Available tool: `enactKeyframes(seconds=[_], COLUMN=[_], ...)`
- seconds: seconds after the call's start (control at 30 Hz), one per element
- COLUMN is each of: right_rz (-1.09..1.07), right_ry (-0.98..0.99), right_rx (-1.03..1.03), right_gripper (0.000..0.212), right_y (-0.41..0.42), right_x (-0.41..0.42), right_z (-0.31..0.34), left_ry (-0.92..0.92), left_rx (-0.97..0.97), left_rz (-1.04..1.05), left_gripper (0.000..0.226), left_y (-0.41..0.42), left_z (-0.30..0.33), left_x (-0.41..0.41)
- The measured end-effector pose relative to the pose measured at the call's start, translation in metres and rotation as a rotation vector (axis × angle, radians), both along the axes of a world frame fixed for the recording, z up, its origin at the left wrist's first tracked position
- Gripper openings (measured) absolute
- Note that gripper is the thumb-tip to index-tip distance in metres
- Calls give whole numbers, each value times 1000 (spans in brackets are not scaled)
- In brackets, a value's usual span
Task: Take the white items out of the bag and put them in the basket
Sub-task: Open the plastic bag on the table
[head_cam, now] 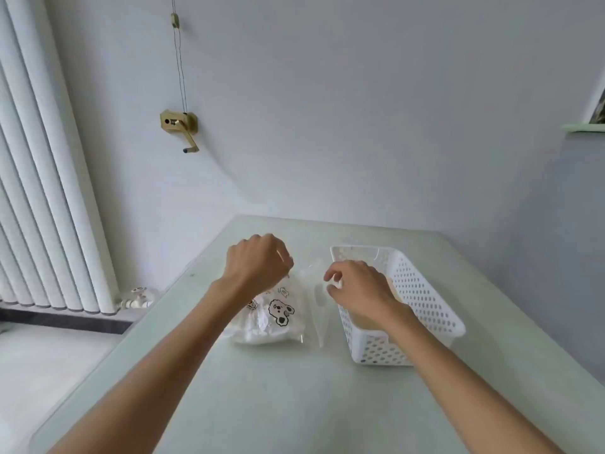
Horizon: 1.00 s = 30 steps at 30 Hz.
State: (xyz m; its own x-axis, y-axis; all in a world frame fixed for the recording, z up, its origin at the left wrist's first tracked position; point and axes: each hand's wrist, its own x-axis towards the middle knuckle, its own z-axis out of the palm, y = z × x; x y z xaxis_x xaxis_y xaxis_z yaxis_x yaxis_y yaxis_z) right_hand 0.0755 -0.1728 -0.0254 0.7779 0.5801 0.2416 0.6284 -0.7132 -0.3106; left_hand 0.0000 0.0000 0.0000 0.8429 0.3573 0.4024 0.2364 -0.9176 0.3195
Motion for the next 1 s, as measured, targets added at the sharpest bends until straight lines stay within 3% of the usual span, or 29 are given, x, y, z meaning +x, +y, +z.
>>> enactKeyframes(seconds=[0.07,0.17,0.33,0.43,0.57,0.7,0.87,1.0], right_rz=[-59,-148,-205,-201,-140,-38,5,-1], right_ry=[-39,-34,17,22,2,57,277,352], right_rx=[-27,-106,-121,-112,-122,-70,38,73], right_gripper=[33,44,32,27,34,53,55,61], right_y=[-1,1,5,3,-16,-48,-83,-102], right_x=[-10,-21,-21,-13,7,33,66,84], right_z=[-3,-11,-24,-31,-34,-28,-23,-22], left_ry=[126,306,424,372,487,576,569,545], left_rx=[39,79,155,213,275,255,171,244], left_rz=[0,2,11,18,-28,-91,-289,-345], left_gripper=[17,46,56,60,66,62,43,42], left_y=[0,-3,-10,-18,-27,-23,-4,19], left_z=[-6,-24,-54,-65,-71,-69,-61,-65], left_x=[-12,-18,-9,3,20,29,30,28])
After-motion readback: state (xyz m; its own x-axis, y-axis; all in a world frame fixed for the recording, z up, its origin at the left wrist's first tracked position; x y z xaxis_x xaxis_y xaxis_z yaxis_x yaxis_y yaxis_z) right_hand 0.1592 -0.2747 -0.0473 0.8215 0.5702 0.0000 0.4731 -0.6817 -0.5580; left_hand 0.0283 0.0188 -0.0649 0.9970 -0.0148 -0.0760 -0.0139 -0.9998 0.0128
